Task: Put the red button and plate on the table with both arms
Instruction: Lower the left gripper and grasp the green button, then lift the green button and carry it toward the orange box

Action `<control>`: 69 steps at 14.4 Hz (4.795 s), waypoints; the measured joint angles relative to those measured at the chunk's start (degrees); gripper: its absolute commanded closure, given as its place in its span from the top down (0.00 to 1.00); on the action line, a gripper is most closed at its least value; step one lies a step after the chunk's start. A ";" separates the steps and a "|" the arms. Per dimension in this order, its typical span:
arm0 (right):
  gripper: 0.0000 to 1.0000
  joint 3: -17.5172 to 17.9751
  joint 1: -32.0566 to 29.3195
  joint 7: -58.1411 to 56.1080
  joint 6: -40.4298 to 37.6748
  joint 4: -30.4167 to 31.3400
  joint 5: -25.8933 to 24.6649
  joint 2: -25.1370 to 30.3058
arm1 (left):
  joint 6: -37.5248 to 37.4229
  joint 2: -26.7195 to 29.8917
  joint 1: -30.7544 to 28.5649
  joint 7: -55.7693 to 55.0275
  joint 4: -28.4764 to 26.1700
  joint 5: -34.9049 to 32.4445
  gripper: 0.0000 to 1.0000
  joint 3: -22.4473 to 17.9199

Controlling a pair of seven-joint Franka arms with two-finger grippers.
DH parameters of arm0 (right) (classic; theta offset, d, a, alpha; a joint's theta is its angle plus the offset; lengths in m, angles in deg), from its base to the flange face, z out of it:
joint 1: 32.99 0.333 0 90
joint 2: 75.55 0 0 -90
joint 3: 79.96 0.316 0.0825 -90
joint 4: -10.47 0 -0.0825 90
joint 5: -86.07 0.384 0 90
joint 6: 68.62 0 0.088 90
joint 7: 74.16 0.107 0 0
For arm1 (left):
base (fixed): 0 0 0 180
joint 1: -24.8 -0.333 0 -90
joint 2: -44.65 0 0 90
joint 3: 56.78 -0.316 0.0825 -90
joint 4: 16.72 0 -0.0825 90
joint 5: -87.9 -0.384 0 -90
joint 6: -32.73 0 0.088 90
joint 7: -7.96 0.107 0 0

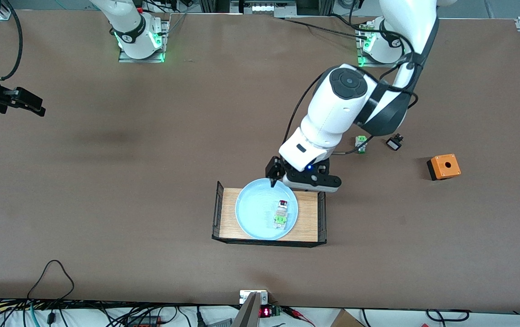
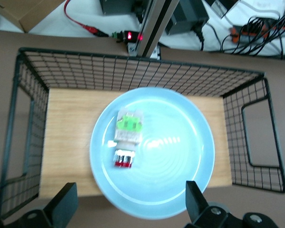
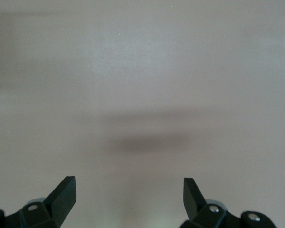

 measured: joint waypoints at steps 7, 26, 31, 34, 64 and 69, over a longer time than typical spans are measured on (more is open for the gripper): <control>1.00 0.00 0.00 0.00 0.00 0.00 0.00 0.00 | 2.32 -3.05 6.54 -16.02 0.63 -11.77 1.00 -4.19; 1.00 0.00 0.00 0.00 0.00 -0.01 0.02 0.00 | 12.18 -10.97 6.95 -16.59 3.26 -19.05 0.85 -7.12; 1.00 0.00 0.00 0.00 0.00 -0.01 0.02 0.00 | 13.60 -11.96 6.95 -16.59 3.29 -19.19 0.53 -7.26; 1.00 0.00 0.00 0.00 0.00 -0.01 0.02 0.00 | 13.70 -12.03 6.94 -16.59 3.34 -19.19 0.30 -7.32; 1.00 -0.36 0.15 -0.07 0.18 -1.77 2.96 -1.19 | -32.45 6.09 -13.40 34.04 -5.97 -11.67 0.34 -4.65; 1.00 0.03 6.75 10.43 -0.71 -1.78 6.70 -2.47 | -20.84 5.93 -21.65 41.64 -18.46 -11.63 0.34 -4.53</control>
